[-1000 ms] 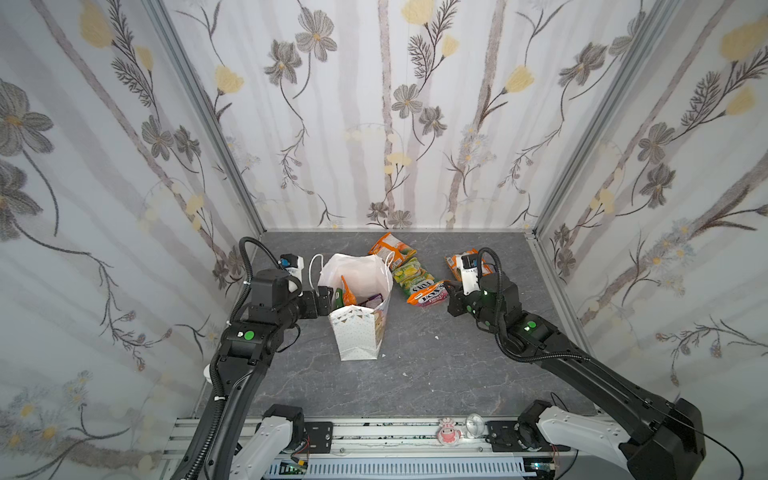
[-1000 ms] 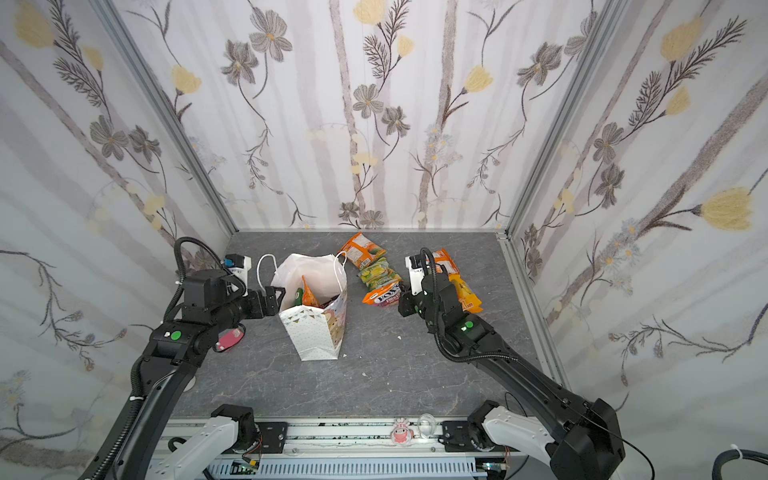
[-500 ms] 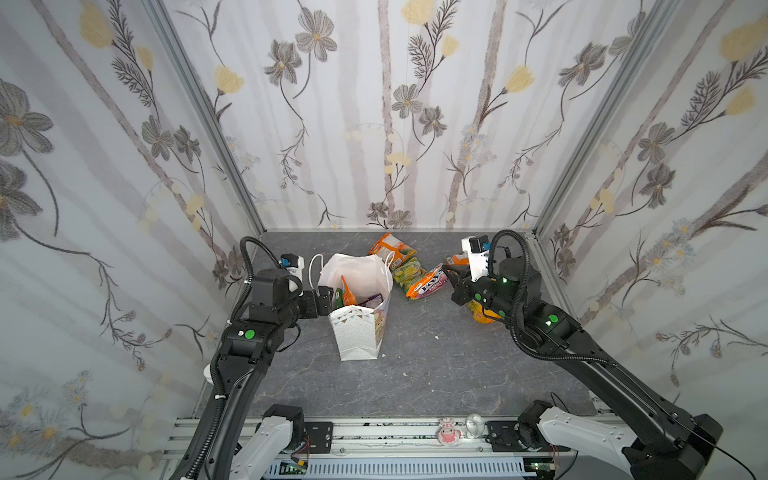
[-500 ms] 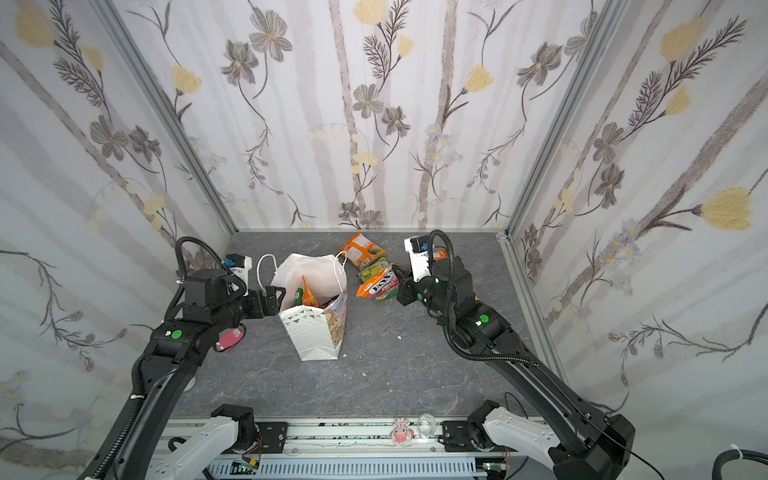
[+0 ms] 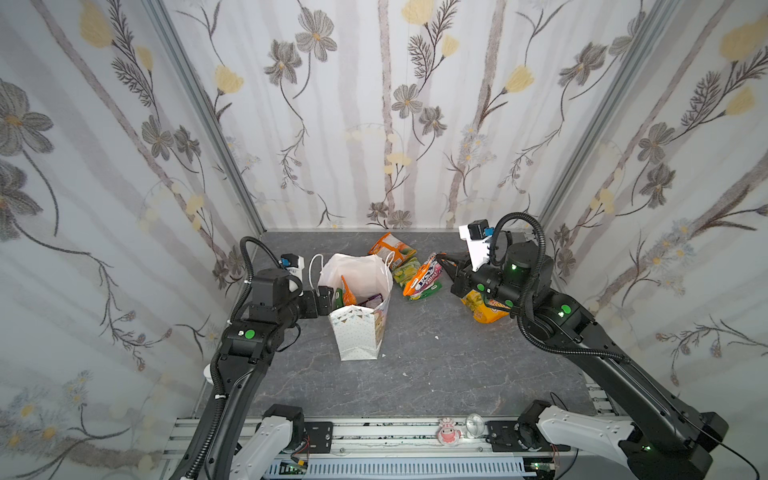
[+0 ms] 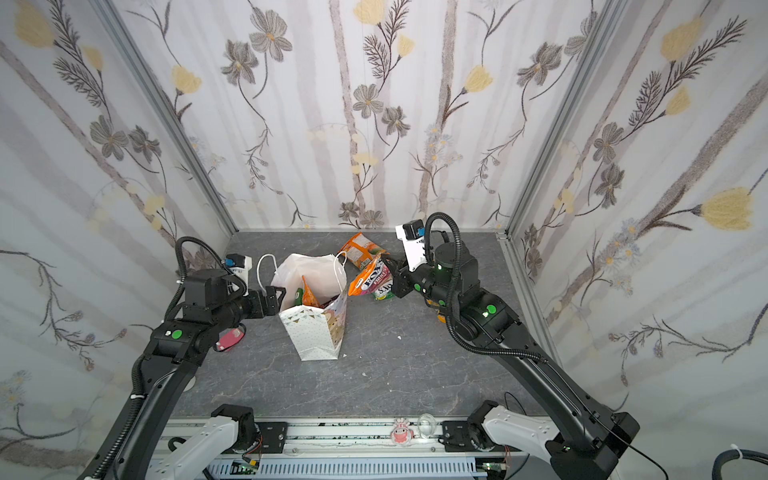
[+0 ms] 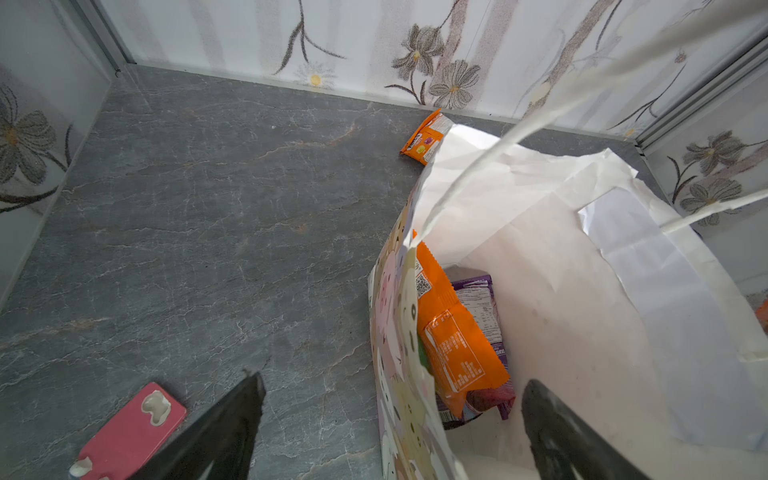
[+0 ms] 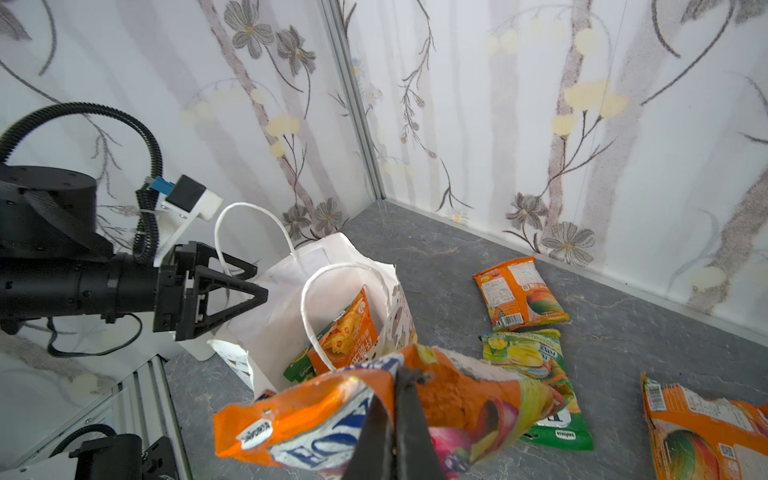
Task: Place the snacks into the paper bag
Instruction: 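Carry the Fox's Fruits packet with the right gripper over the paper bag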
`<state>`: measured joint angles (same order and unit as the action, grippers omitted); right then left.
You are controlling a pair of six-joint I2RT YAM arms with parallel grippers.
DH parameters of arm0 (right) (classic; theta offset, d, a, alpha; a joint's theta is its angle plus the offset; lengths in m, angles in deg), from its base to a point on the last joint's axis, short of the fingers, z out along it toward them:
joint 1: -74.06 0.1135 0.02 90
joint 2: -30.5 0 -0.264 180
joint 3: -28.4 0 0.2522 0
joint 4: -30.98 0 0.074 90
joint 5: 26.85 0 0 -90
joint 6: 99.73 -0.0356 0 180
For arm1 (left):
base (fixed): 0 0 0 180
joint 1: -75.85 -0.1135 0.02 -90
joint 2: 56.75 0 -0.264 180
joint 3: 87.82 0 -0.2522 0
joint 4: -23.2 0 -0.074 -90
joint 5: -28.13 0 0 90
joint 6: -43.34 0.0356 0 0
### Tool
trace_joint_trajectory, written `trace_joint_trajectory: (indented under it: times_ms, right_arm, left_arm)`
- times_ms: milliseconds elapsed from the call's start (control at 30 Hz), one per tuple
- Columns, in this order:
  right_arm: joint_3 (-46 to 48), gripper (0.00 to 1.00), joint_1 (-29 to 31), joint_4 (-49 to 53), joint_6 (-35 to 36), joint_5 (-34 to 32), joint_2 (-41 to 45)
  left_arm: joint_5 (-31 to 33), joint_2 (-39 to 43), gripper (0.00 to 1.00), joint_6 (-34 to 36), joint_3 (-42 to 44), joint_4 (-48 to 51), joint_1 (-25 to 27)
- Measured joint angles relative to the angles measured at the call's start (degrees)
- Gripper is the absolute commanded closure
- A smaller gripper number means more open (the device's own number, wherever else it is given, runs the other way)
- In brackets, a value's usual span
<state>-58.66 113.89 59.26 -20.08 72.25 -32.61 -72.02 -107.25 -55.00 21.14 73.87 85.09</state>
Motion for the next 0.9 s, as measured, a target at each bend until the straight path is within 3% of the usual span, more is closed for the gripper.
trace_joint_trajectory:
  times_ms: [900]
  right_arm:
    - [-26.29,1.0,9.68,4.59,3.89,9.31,-14.03]
  left_arm:
    - [-0.59,-0.39,0.03,0.02,-0.2,0.0,0.0]
